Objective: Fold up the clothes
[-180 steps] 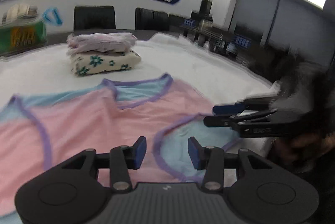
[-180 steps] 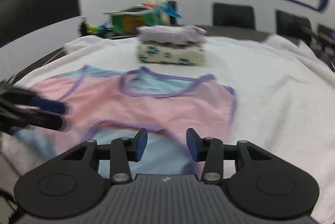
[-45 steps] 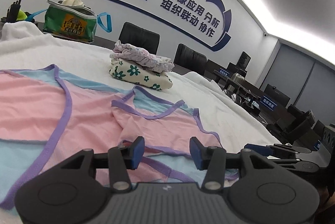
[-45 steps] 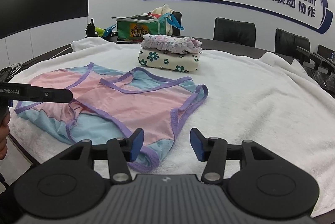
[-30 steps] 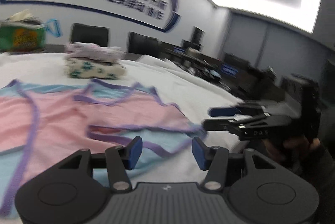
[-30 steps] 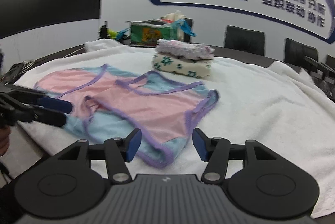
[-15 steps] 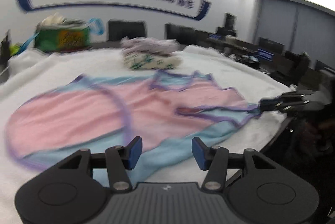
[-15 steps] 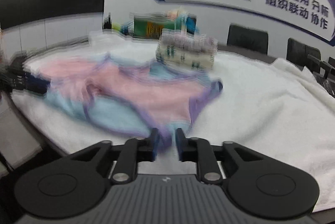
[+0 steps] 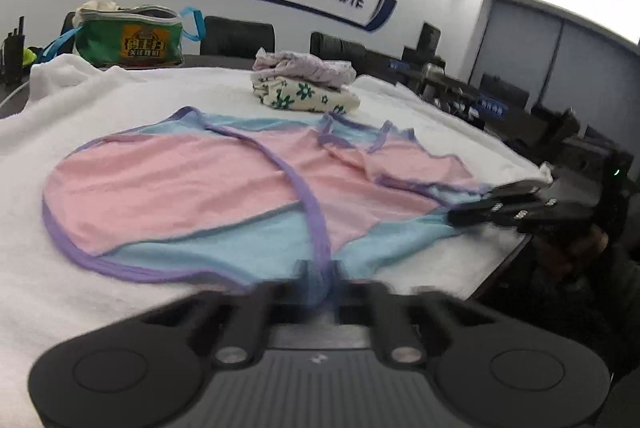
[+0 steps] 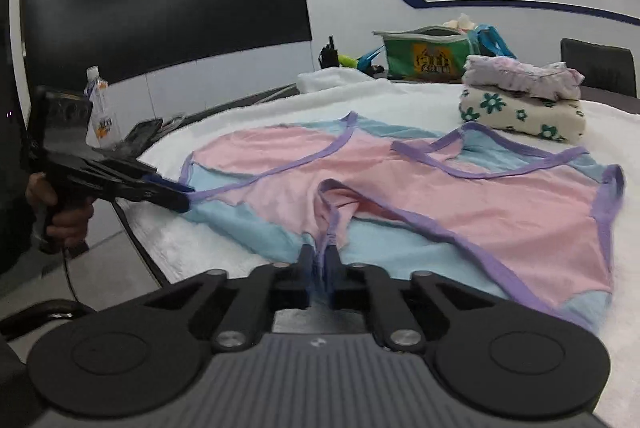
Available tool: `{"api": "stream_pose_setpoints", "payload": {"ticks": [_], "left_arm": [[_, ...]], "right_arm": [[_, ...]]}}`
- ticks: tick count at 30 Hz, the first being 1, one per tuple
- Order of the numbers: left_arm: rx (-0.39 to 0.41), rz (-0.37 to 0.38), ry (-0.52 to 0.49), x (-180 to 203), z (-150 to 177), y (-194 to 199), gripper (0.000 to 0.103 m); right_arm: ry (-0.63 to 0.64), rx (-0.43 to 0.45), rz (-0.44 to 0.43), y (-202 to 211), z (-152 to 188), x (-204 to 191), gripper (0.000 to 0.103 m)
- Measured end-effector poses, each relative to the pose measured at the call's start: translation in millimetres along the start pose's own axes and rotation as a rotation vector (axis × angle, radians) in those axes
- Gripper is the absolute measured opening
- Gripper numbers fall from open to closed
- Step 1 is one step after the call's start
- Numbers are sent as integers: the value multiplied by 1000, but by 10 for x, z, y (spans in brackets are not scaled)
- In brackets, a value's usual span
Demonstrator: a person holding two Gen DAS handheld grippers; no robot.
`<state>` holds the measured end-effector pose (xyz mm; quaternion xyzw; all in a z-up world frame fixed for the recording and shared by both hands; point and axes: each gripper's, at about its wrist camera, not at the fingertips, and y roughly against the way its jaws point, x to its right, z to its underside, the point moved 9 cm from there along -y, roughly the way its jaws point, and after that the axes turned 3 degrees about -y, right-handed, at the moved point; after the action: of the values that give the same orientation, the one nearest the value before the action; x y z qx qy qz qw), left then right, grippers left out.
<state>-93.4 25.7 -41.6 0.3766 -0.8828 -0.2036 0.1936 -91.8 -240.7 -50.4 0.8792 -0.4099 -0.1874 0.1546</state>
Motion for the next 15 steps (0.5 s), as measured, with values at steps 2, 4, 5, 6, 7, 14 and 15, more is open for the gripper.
{"api": "stream_pose_setpoints", "payload": {"ticks": [2,4,5,6,7,14,15], "left_arm": [[10,23,-3,-28,-11,52,1],[14,45,-6,-27,-5,108,1],[14,53,-2,-18,4,134,1],[13,52,-2,-3,23,147,1],[11,45,-4,17,47,151,1],[56,31,0,78,57,190,31],[64,23,-10,85,39,180,39]], "right_arm": [[-2,5,-5,104,-6,3,3],[4,-13,23,156,5,25,2],[12,-23,39,173,15,24,2],[12,-31,44,178,17,21,2],[11,-39,50,183,18,18,2],[-34,-22,46,230,-45,99,43],[-20,-24,31,206,-30,60,46]]}}
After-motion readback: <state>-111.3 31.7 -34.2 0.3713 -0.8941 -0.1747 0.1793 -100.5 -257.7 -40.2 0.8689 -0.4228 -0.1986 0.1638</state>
